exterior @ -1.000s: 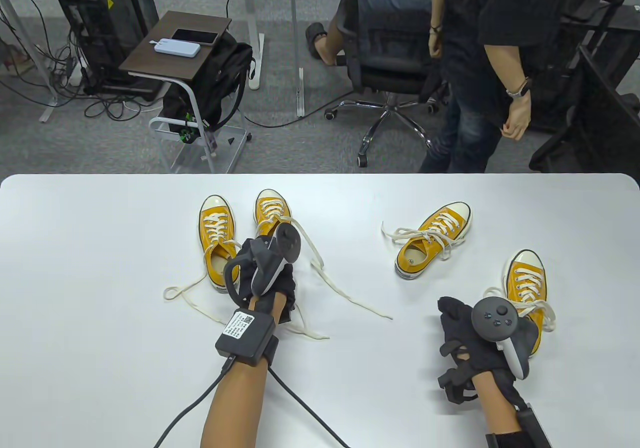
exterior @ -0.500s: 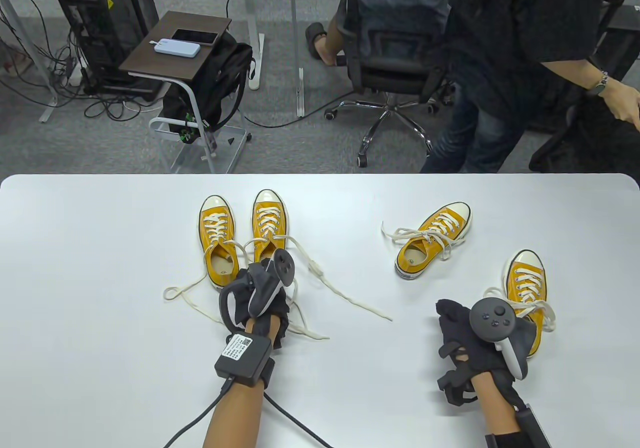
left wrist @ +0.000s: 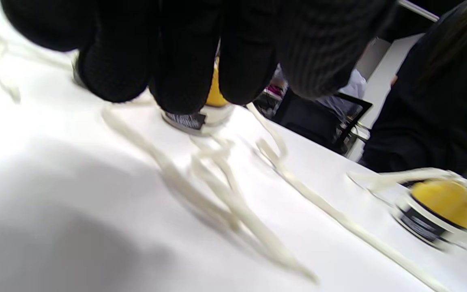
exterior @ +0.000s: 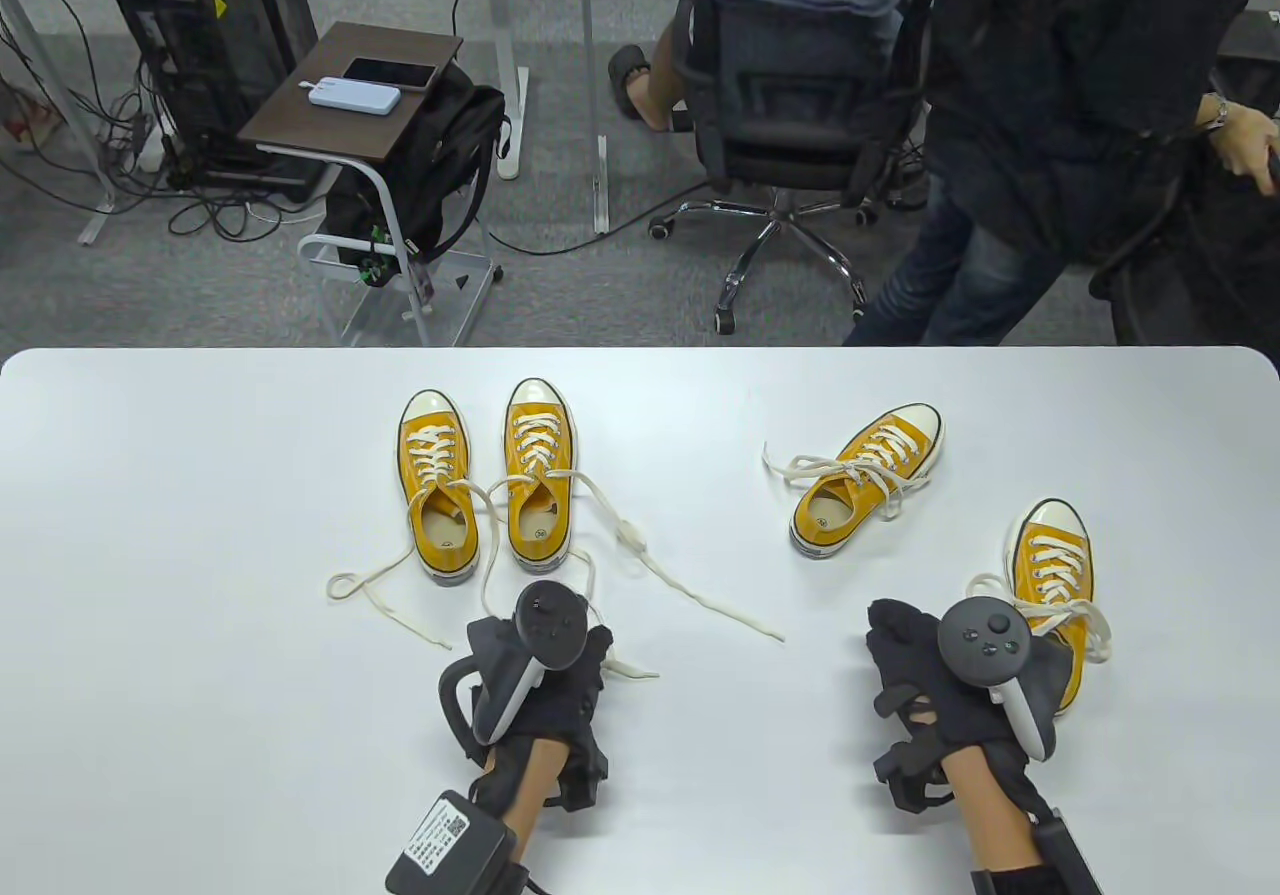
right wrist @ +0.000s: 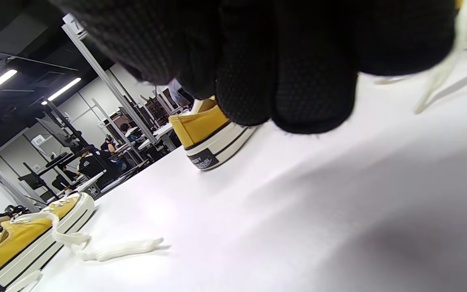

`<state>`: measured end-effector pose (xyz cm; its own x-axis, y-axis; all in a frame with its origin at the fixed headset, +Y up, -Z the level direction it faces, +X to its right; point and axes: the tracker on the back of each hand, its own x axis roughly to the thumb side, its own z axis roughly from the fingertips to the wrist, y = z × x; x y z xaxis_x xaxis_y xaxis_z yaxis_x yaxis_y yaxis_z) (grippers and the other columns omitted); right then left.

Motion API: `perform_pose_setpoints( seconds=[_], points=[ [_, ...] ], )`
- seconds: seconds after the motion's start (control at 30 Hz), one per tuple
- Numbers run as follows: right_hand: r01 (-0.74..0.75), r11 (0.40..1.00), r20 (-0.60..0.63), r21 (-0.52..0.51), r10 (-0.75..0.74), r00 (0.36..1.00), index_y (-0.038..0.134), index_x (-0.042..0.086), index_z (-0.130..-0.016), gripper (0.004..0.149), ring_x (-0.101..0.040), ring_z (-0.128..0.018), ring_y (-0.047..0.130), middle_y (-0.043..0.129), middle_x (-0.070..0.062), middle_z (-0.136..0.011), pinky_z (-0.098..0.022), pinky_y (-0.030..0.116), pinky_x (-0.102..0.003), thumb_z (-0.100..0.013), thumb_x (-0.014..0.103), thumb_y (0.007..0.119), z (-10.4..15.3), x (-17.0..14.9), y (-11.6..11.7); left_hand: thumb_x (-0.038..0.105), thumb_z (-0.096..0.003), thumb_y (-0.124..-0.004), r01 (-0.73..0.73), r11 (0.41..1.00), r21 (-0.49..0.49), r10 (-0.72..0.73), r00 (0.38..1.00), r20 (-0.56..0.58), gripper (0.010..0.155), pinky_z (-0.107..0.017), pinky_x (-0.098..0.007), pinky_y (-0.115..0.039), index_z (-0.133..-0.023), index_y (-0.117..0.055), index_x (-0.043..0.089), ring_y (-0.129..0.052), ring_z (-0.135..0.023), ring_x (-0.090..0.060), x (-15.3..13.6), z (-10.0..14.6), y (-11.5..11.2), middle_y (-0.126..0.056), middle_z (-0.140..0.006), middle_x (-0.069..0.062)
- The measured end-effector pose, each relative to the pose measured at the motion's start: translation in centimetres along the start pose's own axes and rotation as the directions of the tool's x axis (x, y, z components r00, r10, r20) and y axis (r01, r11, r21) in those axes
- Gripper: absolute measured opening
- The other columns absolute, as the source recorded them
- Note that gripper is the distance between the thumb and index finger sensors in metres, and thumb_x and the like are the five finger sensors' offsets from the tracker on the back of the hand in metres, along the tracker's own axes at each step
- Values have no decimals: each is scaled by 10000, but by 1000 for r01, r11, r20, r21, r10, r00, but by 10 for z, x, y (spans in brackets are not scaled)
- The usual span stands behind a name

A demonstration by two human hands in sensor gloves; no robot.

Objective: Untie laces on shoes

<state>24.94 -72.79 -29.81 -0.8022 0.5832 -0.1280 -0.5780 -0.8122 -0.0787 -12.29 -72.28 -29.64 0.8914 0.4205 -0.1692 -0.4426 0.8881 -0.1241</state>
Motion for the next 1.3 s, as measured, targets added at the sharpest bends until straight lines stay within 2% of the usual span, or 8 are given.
perform_pose_setpoints(
  seconds=[0.07, 0.2, 0.47, 0.73, 0.83, 0.93, 1.0, 1.3],
  points=[
    [-30, 1000, 19, -8, 31, 999, 788, 132, -911, 525, -410, -527, 963, 906, -214, -832, -369, 795, -549, -454, 388, 830, 1, 7, 0, 544, -471, -749, -44, 996, -81, 47, 998, 34, 595, -526, -528, -772, -1013, -798, 306, -880, -770, -434, 0, 2, 1, -882, -950, -146],
    [-124, 992, 28, -18, 124, 992, 715, 133, -971, 638, -419, -551, 945, 901, -198, -815, -349, 796, -524, -441, 470, 833, -8, 23, 1, 534, -469, -750, -95, 990, -109, 107, 989, 107, 599, -526, -536, -768, -1017, -796, 296, -868, -778, -446, -3, 5, 3, -869, -958, -161],
    [-359, 933, -14, 22, 360, 933, 688, 160, -984, 745, -370, -449, 967, 946, -125, -658, -283, 806, -480, -394, 596, 819, -84, 62, 14, 529, -473, -748, -166, 970, -179, 183, 980, 80, 601, -536, -547, -755, -1022, -793, 288, -846, -794, -461, -19, 3, 7, -849, -971, -178],
    [-531, 841, -76, 102, 539, 839, 723, 212, -961, 770, -333, -355, 991, 961, -36, -448, -220, 818, -457, -351, 670, 819, -133, 74, 55, 533, -478, -736, -147, 967, -208, 169, 981, 94, 604, -536, -545, -754, -1027, -784, 287, -842, -796, -461, -16, 2, 1, -844, -973, -176],
    [-580, 811, -101, 81, 585, 805, 847, 244, -838, 622, -320, -305, 1007, 975, -6, -366, -186, 825, -446, -350, 628, 832, -139, 67, 68, 531, -482, -729, -158, 969, -188, 181, 977, 111, 602, -532, -545, -757, -1027, -787, 282, -847, -791, -459, -16, 4, 2, -850, -967, -177],
    [-547, 836, -96, 51, 549, 830, 935, 266, -691, 415, -330, -296, 1008, 984, -28, -363, -181, 822, -455, -373, 521, 858, -137, 68, 71, 531, -484, -723, -155, 970, -187, 177, 979, 106, 600, -532, -544, -757, -1026, -786, 284, -846, -791, -459, -17, 3, 0, -850, -967, -177],
    [-587, 809, -69, 20, 587, 807, 934, 280, -686, 392, -311, -302, 1008, 982, -25, -385, -184, 826, -438, -377, 506, 848, -133, 68, 68, 530, -483, -724, -140, 969, -205, 164, 981, 101, 598, -532, -543, -757, -1025, -788, 285, -845, -791, -461, -16, 2, -1, -848, -968, -178],
    [-520, 854, 2, -1, 520, 854, 920, 285, -700, 377, -310, -332, 992, 960, -43, -425, -204, 819, -438, -386, 474, 833, -110, 70, 31, 528, -484, -723, -140, 969, -203, 163, 982, 100, 600, -537, -549, -749, -1026, -787, 279, -836, -797, -467, -15, 2, -3, -841, -973, -184]
  ],
)
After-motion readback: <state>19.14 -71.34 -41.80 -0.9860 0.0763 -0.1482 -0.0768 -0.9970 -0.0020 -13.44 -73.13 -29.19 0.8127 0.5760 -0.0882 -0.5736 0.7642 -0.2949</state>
